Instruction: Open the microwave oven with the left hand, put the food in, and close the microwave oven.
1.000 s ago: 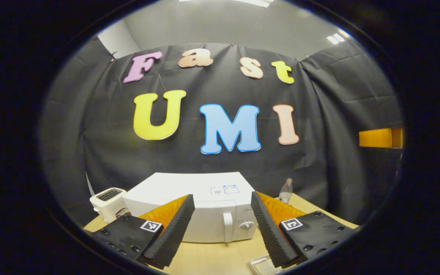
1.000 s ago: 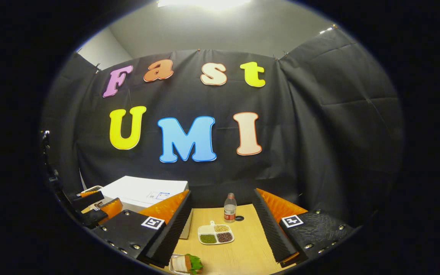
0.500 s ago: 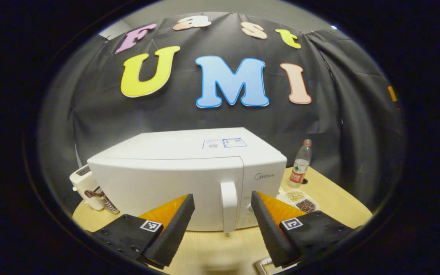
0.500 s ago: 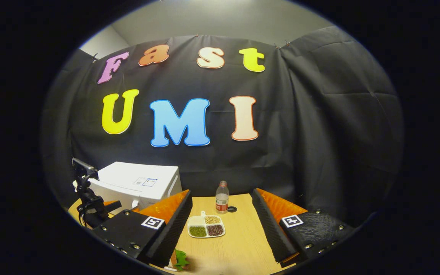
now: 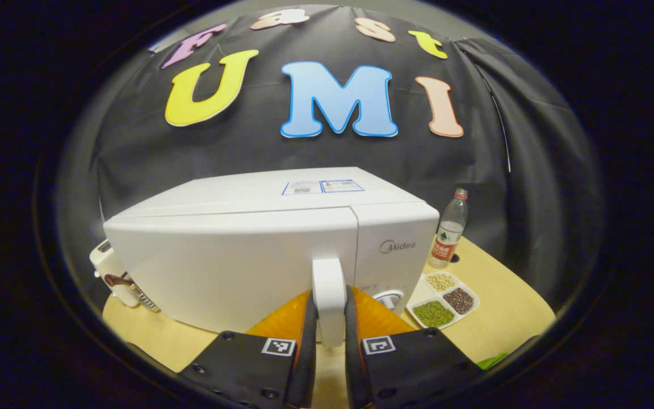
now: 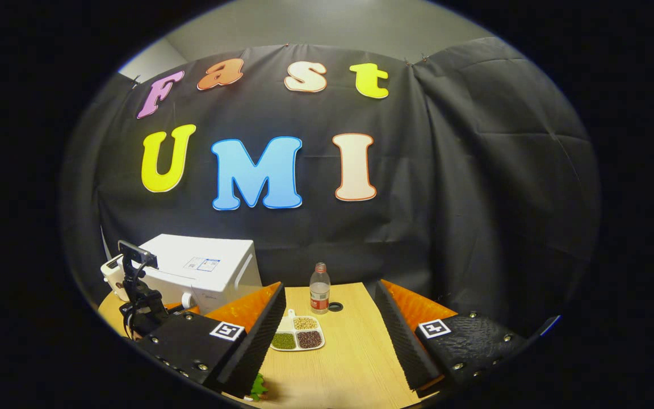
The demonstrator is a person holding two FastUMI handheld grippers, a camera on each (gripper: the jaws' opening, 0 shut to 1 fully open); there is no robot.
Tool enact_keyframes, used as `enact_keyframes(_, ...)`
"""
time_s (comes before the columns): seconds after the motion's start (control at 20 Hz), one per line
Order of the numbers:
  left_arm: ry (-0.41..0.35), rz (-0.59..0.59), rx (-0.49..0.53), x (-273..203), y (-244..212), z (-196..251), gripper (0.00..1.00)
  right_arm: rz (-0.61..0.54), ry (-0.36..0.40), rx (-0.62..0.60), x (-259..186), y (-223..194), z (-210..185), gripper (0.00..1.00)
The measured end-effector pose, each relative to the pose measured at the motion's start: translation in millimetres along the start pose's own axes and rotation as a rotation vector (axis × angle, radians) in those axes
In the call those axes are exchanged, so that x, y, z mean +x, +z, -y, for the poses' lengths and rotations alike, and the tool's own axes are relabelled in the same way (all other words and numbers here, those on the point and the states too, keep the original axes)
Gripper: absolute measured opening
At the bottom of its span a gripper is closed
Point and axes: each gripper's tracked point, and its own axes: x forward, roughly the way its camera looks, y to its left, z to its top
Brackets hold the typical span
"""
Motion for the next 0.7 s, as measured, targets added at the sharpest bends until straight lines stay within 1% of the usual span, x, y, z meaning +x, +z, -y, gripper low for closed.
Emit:
enact_keyframes(0.05, -0.001, -0.012, -0.008, -0.1, -2.3, -1.6, 0.26, 0.002, 0.005, -0.003, -0.8, -0.1, -2.2, 0.96)
enact_keyframes(0.1, -0.003, -0.025, -0.009, -0.2, -3.1, -1.9, 0.18, 0.004, 0.01, -0.005, -1.6, 0.3, -4.5, 0.96)
enact_keyframes(0.15, -0.004, -0.031, -0.007, -0.7, -1.0, -1.6, 0.19, 0.004, 0.016, -0.005, -2.6, -0.4, -6.1, 0.96)
enact_keyframes(0.25, -0.006, -0.051, -0.006, -1.2, -2.7, -0.7, 0.06, 0.006, 0.025, -0.005, -4.9, 1.1, -9.6, 0.96)
enact_keyframes(0.4, -0.026, -0.072, -0.005, -2.5, -1.9, -0.7, 0.06, 0.021, 0.031, -0.005, -8.3, 7.3, -12.2, 0.96)
enact_keyframes(0.45, -0.032, -0.095, -0.01, -9.2, -7.0, -0.2, 0.06, 0.028, 0.03, -0.004, -9.8, 9.2, -12.3, 0.96)
enact_keyframes(0.5, -0.035, -0.105, -0.018, -22.6, -15.2, -0.1, 0.06, 0.033, 0.029, -0.003, -10.6, 12.1, -12.5, 0.96)
enact_keyframes(0.6, -0.052, -0.079, 0.011, -53.0, -22.7, -3.8, 0.07, 0.043, 0.026, 0.006, -14.6, 14.6, -13.9, 0.96)
enact_keyframes(0.7, -0.076, -0.089, 0.012, -85.1, -35.0, -11.1, 0.06, 0.036, 0.047, 0.024, -18.3, 11.3, -24.5, 0.96)
